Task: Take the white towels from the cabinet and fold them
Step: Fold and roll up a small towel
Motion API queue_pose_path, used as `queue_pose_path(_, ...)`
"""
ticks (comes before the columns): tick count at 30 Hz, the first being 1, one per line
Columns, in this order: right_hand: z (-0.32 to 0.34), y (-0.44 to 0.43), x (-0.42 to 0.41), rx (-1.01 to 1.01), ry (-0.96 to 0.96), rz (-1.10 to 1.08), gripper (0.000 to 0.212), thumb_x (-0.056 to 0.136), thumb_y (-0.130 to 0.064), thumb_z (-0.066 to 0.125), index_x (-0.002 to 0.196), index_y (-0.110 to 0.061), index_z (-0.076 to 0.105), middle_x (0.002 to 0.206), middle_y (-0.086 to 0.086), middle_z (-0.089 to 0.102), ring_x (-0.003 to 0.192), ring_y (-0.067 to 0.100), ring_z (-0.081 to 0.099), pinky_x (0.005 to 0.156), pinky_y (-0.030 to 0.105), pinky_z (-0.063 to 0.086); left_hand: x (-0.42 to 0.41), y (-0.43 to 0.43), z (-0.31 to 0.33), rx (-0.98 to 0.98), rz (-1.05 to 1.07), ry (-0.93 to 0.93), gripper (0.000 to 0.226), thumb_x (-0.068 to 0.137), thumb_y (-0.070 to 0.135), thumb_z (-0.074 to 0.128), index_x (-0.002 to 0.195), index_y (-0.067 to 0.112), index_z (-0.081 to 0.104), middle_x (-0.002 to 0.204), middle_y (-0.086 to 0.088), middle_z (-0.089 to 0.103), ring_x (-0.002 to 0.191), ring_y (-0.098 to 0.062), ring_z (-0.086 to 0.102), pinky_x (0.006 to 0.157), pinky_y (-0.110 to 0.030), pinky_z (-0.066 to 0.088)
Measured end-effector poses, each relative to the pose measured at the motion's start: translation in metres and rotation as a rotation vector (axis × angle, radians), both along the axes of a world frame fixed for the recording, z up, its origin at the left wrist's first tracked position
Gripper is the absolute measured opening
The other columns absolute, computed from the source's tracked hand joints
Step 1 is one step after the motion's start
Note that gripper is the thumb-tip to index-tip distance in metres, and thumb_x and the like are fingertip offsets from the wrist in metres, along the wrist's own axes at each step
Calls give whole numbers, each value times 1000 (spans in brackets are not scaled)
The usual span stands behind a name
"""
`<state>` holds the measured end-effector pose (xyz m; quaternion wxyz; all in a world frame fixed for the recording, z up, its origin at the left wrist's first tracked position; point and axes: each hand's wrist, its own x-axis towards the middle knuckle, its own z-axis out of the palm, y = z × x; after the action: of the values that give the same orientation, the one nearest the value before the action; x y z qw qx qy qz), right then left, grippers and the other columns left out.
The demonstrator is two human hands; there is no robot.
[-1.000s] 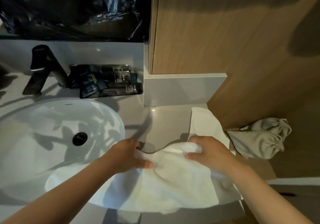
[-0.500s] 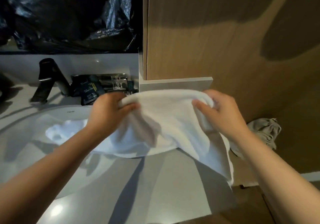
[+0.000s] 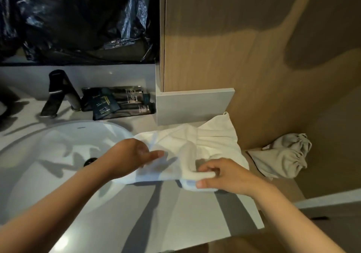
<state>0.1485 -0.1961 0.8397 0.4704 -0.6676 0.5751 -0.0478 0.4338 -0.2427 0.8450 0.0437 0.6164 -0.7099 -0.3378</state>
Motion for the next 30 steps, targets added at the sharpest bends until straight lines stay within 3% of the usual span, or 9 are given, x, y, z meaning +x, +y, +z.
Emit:
queue_pose_path(3,-8,8,-15,69,-36,-135,74,52,-85,68,96,-26,71,88,-11,70,83,4,66,70,21,49,-11,-7,2,-134,-17,9,34,81,64,58,77,31,66,79,16,66,75,-2,61,67,-21,48)
queue_pose_path(5,-7,6,-23,9,-81,-238,63,59,-82,65,91,-28,72,88,-10,72,80,6,67,67,17,48,-27,-14,2,-162,-62,35,30,83,59,60,83,30,65,86,16,65,80,-4,61,73,-25,51)
queue_pose_path(9,-10,2,-31,-109,-19,-343,23,88,-47,65,91,-25,71,93,-10,71,87,10,64,81,30,51,-63,-36,-8,-212,-68,109,32,85,50,63,97,21,66,104,2,64,97,-17,59,88,-30,46)
queue_pose_path(13,-11,1,-31,-101,-18,-360,16,90,-40,66,88,-24,70,92,-10,71,86,11,64,84,32,51,-82,-69,-26,-195,-83,48,46,86,48,65,110,9,61,113,-8,61,108,-25,54,94,-33,42)
queue_pose_path(19,-11,-7,-25,-121,9,-398,19,93,-31,64,94,-14,70,94,0,71,87,16,63,88,37,51,-93,-94,-54,39,-97,12,86,77,59,69,141,9,40,142,-9,46,128,-26,45,105,-35,37)
queue_pose_path(23,-11,-13,-21,-122,11,-417,19,94,-29,63,96,-11,69,95,1,70,89,17,63,89,35,49,-98,-103,-63,16,-69,13,81,78,57,69,136,7,44,138,-10,50,124,-26,49,104,-37,40)
queue_pose_path(26,-13,-14,-20,-117,-24,-429,18,94,-28,63,97,-11,69,92,-2,69,89,17,63,91,36,49,-99,-106,-64,-32,-33,23,73,78,52,73,132,9,50,134,-6,53,123,-24,50,100,-30,40)
queue_pose_path(30,-15,-16,-20,-115,-66,-450,18,93,-29,64,96,-12,70,92,-3,70,86,15,63,89,34,49,-92,-103,-55,-114,21,72,37,79,36,75,103,15,57,106,-3,59,102,-24,56,79,-27,40)
